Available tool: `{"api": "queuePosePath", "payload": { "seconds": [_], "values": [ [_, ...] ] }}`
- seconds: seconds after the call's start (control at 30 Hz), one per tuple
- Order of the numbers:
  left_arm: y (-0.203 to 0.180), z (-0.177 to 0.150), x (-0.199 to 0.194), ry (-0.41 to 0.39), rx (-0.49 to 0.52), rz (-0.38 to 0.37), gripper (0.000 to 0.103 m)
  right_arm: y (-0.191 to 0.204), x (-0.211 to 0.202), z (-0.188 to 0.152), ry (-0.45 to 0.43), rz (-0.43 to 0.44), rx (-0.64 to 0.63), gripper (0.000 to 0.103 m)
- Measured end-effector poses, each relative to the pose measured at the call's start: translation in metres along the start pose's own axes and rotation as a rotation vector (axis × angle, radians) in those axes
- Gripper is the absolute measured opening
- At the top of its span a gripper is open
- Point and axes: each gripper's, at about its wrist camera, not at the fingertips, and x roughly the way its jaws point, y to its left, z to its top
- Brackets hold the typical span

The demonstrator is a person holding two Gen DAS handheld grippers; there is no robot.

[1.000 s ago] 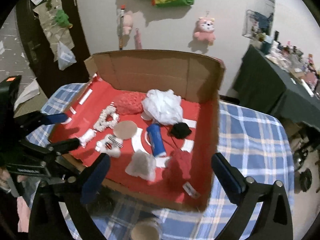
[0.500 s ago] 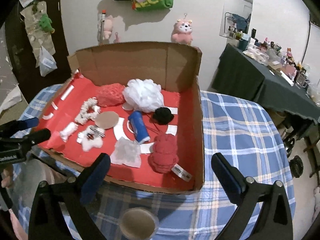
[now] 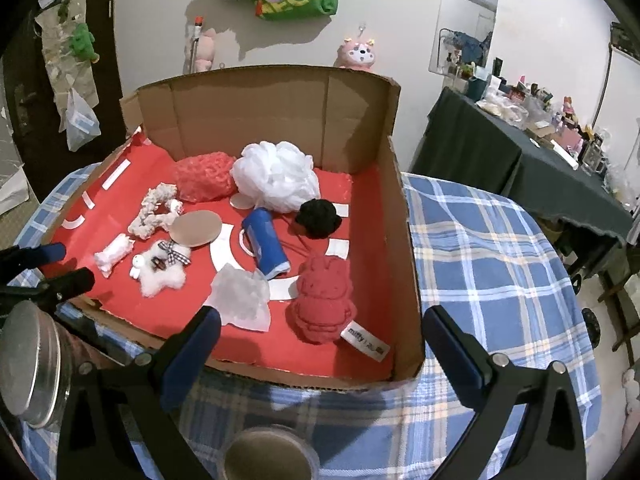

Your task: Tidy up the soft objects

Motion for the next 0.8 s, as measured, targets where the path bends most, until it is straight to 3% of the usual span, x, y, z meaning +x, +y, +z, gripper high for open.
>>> {"api": "queuePosePath", "payload": {
  "seconds": [0.8],
  "values": [
    [0.001, -0.004, 0.004, -0.004, -0.001, 0.028, 0.082, 0.009, 0.001, 0.0, -0.031, -0.011, -0.004, 0.103]
  ]
}}
